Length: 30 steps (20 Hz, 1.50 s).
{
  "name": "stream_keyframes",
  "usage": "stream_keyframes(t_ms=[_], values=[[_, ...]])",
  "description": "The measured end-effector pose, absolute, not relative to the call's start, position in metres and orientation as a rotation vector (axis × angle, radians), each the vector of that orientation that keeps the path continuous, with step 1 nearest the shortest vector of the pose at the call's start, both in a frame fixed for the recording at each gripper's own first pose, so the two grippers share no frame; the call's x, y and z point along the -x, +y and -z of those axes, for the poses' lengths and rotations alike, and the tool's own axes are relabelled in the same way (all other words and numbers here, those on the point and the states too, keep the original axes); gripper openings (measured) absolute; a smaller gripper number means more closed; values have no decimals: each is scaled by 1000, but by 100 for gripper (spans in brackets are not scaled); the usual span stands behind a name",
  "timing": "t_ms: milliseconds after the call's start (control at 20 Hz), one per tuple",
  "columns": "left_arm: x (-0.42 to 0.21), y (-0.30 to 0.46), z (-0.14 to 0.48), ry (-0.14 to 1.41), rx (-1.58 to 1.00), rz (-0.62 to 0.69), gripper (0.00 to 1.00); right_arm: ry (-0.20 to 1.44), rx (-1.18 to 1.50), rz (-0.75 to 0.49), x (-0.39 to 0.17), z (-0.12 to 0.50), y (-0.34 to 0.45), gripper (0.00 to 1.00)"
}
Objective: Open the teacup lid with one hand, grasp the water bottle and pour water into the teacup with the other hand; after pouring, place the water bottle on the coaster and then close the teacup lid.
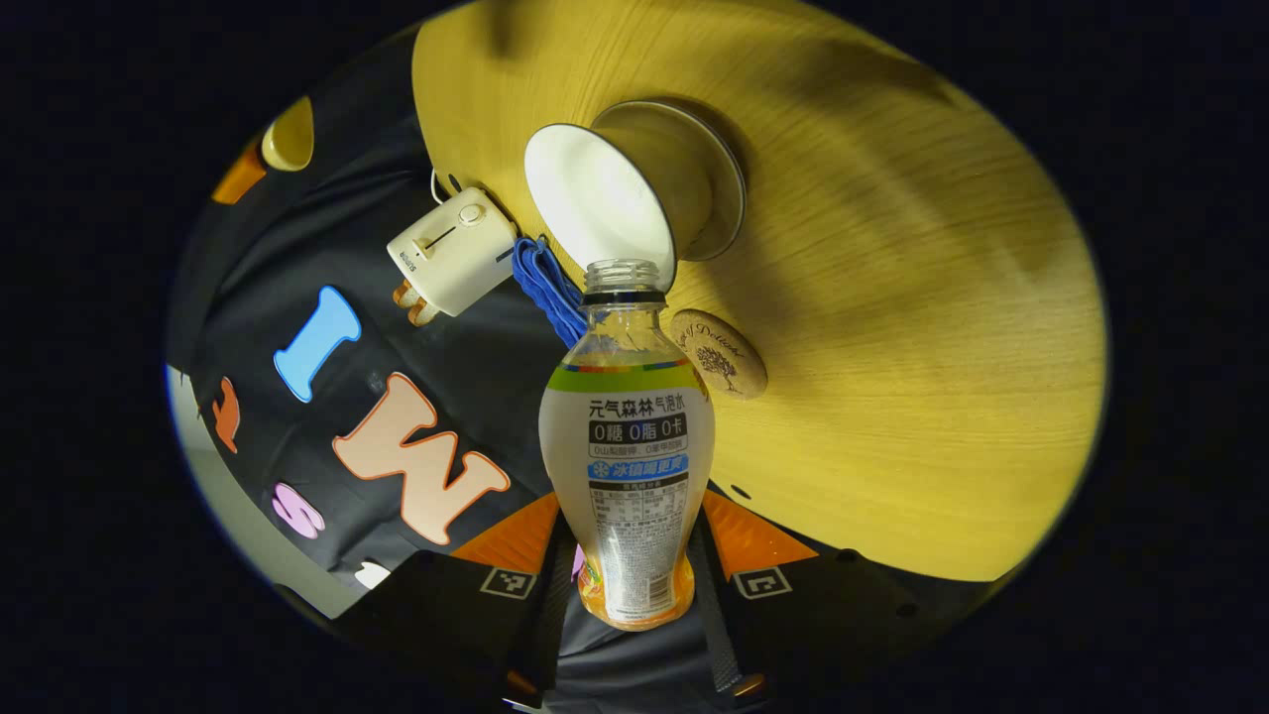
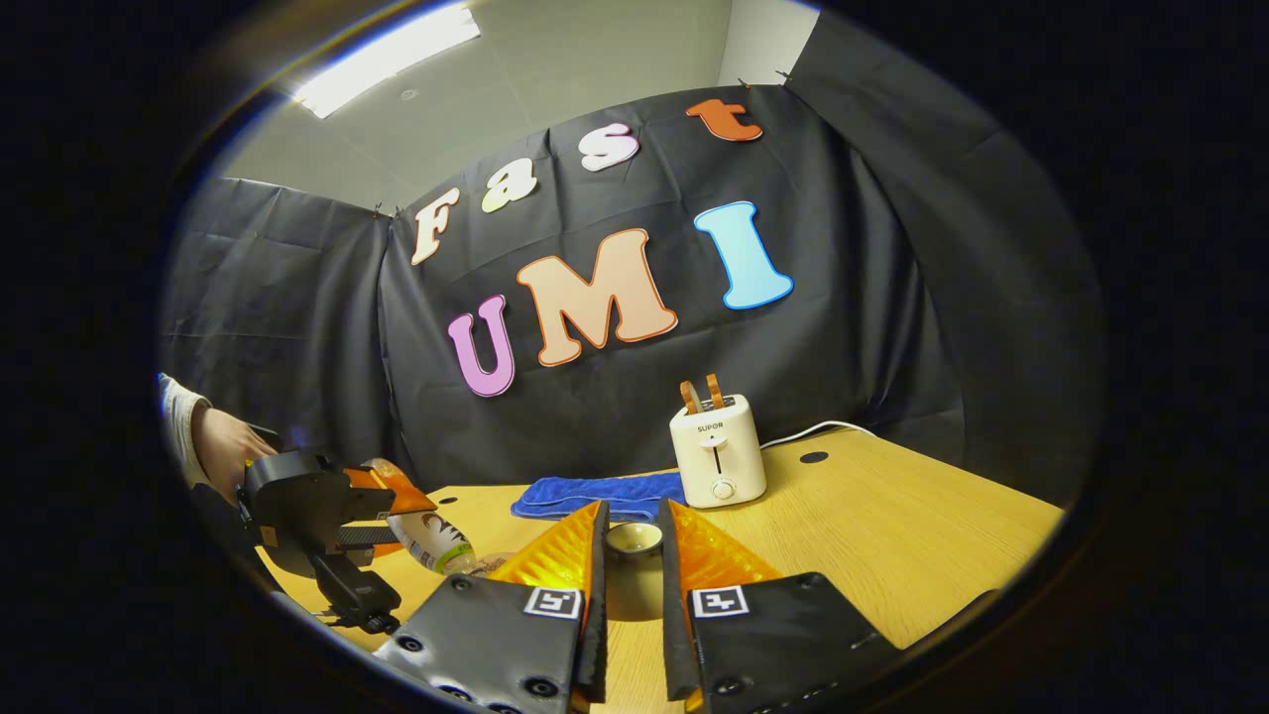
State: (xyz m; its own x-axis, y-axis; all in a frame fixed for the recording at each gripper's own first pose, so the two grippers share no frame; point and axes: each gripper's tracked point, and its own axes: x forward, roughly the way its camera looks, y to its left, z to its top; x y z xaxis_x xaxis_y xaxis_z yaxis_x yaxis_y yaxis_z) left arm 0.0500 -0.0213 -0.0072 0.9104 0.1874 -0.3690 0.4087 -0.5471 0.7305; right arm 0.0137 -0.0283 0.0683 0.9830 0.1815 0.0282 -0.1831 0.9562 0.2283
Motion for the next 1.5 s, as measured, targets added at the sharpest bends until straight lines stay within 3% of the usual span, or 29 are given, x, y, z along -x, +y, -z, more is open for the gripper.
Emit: stream_keyframes(t_ms=[650,1500], values=[[-41,-25,50,451,-1633,398,57,6,-227,-180,-16,-62,-28,26],[-61,-80,32,377,-826,429,56,20,-217,-183,-18,-56,-25,26]])
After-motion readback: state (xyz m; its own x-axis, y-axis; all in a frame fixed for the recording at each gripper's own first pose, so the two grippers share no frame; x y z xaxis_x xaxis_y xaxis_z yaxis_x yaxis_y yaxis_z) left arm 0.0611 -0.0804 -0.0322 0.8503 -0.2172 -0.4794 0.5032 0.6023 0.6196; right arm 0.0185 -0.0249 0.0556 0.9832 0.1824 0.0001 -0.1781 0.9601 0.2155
